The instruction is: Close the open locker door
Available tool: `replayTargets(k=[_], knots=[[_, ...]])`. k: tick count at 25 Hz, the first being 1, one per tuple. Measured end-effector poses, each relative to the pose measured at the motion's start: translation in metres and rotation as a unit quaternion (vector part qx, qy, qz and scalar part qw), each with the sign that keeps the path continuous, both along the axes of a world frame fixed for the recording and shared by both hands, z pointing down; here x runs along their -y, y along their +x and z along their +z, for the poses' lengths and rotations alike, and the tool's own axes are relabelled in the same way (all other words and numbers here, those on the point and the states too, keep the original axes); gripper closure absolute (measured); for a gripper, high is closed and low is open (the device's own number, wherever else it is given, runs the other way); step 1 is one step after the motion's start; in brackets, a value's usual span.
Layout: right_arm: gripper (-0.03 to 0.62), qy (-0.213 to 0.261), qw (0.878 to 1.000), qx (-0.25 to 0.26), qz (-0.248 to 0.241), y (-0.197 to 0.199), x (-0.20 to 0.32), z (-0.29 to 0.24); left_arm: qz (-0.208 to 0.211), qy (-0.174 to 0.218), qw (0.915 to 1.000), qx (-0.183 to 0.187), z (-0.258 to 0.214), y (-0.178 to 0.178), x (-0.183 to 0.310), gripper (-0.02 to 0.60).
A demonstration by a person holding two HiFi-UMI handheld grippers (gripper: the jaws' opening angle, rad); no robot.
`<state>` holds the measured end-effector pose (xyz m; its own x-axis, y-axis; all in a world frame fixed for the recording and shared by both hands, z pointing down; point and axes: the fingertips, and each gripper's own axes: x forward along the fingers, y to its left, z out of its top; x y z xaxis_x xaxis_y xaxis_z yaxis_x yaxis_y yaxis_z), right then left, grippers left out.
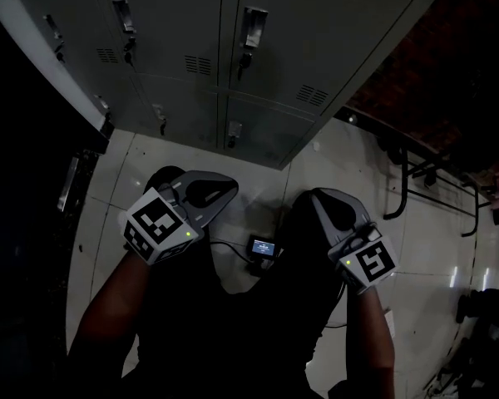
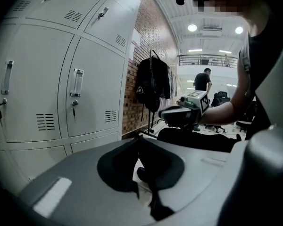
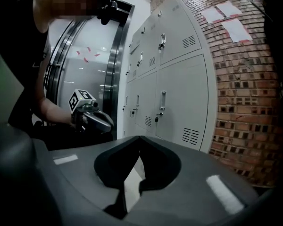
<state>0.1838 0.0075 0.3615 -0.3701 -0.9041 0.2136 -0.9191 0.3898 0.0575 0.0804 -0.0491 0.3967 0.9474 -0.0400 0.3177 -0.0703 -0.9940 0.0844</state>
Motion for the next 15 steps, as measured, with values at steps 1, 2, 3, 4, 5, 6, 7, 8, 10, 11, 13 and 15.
replayTargets(k=[1,2,3,4,5,6,7,8,10,11,13,15], knots=[[0.591,-0.003,1.0,0.009,-0.006,-0.002,-0.003,0.002,0.001,-0.001,1.0,0.001,0.001,0.001,-0.001,0.569],[0.591,-0.004,1.0,0.022,-0.011,-0.002,-0.006,0.003,0.002,-0.001,1.0,0.002,0.001,0.002,-0.002,0.569],[0.591,-0.004,0.999,0.038,-0.015,-0.002,-0.009,0.003,0.003,-0.001,1.0,0.002,0.001,0.003,-0.002,0.569],[0.592,-0.003,0.998,0.053,-0.017,-0.001,-0.012,0.002,0.003,-0.001,1.0,0.003,0.001,0.004,-0.002,0.569],[0.592,0.0,0.998,0.066,-0.017,0.001,-0.014,0.001,0.003,0.0,1.0,0.003,0.001,0.004,-0.003,0.569],[0.592,0.003,0.997,0.074,-0.016,0.003,-0.016,0.0,0.003,0.0,1.0,0.003,0.002,0.005,-0.003,0.569],[0.592,0.006,0.997,0.078,-0.014,0.005,-0.018,0.0,0.003,0.0,1.0,0.003,0.002,0.005,-0.003,0.569],[0.592,0.008,0.997,0.078,-0.012,0.006,-0.019,-0.001,0.003,0.0,1.0,0.003,0.002,0.006,-0.003,0.569],[0.592,0.008,0.998,0.068,-0.012,0.005,-0.019,0.001,0.004,-0.001,1.0,0.002,0.002,0.007,-0.004,0.569],[0.592,0.006,0.998,0.06,-0.013,0.004,-0.019,0.002,0.004,0.0,1.0,0.002,0.002,0.007,-0.004,0.569],[0.592,0.003,0.999,0.052,-0.016,0.001,-0.019,0.004,0.003,0.001,1.0,0.002,0.002,0.007,-0.004,0.569],[0.592,0.002,0.998,0.055,-0.015,0.001,-0.019,0.005,0.001,0.001,1.0,0.001,0.002,0.007,-0.004,0.569]])
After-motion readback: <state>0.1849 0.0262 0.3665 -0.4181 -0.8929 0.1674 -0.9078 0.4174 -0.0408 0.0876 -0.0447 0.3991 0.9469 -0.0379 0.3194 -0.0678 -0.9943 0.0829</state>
